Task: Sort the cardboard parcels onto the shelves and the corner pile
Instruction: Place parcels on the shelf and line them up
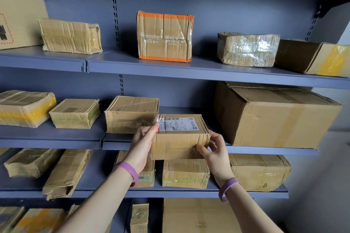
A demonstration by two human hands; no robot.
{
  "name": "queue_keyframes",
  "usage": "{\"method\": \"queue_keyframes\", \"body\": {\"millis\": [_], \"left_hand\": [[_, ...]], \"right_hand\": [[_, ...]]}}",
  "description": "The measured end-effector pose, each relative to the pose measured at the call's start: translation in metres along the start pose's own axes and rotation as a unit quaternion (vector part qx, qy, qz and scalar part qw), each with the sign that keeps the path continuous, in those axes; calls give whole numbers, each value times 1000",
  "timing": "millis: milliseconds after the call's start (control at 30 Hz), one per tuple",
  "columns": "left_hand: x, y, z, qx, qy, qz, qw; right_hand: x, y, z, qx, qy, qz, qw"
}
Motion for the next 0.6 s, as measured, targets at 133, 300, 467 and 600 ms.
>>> {"method": "queue_keyframes", "body": {"millis": [133, 300, 467, 600], "left_hand": [[4, -2, -2, 20, 24, 37, 999], [-1, -4, -4, 9, 18, 39, 999], [1, -2, -8, -25, 31, 63, 997], [5, -1, -7, -41, 41, 69, 996]], "right_hand": [[1, -1, -3, -20, 0, 9, 1000], [1, -2, -3, 2, 20, 40, 999], [9, -3, 4, 16, 30, 21, 999], [7, -4, 7, 16, 4, -14, 1000]]}}
Point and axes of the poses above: each hand's wrist, its own z-axis towards the middle knuckle, its own y-axis out of the palm, x = y × z, the point moved 5 cm from there along z, towards the middle knuckle, and after that the axes turned 5 degrees about z, right-handed, at the moved point
